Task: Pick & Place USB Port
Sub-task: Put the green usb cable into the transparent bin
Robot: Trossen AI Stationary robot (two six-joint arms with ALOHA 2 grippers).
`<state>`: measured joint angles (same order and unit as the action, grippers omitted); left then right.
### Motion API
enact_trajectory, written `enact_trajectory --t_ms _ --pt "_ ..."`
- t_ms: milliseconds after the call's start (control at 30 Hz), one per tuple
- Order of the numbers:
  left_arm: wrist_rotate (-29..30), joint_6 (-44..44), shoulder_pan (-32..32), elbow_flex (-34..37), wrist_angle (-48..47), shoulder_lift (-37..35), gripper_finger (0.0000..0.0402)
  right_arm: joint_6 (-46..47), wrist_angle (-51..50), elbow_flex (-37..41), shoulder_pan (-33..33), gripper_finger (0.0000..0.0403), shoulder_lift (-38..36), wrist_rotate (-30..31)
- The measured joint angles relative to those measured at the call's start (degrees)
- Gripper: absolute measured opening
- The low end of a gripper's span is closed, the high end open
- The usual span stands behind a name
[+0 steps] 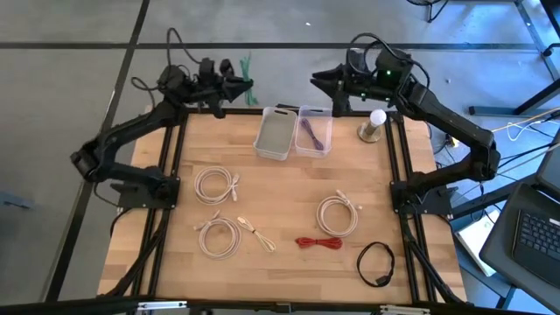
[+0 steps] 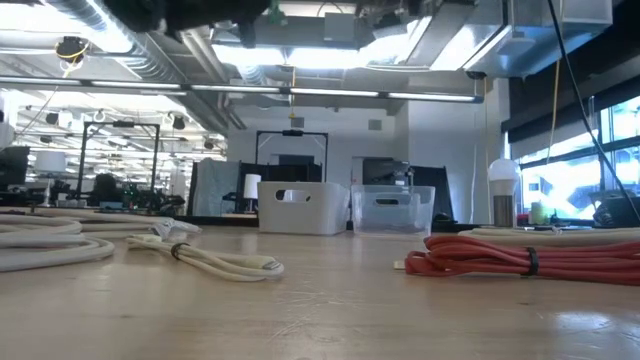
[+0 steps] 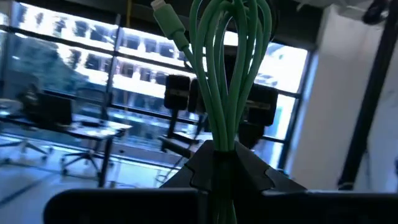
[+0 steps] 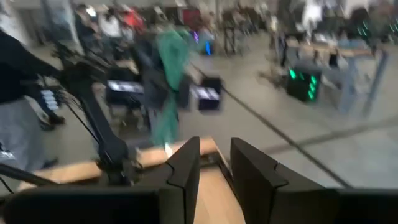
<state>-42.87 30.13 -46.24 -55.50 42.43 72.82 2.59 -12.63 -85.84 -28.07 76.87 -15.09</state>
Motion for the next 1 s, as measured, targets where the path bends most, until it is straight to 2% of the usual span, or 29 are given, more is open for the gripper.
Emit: enact_trajectory --t_ms 300,600,767,1000 --pt "-6.12 1.16 2.81 -6.88 0.8 6.83 0.0021 0.02 8.66 0.0 4.84 0.0092 5.39 0.31" --pt "-6.78 0.71 4.26 -7.85 0.38 7.34 0.0021 0.3 17.01 0.02 5.59 0.0092 10.06 0.48" --pt "-6.8 0.09 4.26 -7.87 -0.55 7.72 0.0021 3.8 21.89 0.02 5.58 0.0092 11.92 0.46" --pt "-6.78 -0.33 4.48 -7.89 -0.73 7.8 0.0021 6.3 21.74 -2.46 6.31 0.0092 14.35 0.02"
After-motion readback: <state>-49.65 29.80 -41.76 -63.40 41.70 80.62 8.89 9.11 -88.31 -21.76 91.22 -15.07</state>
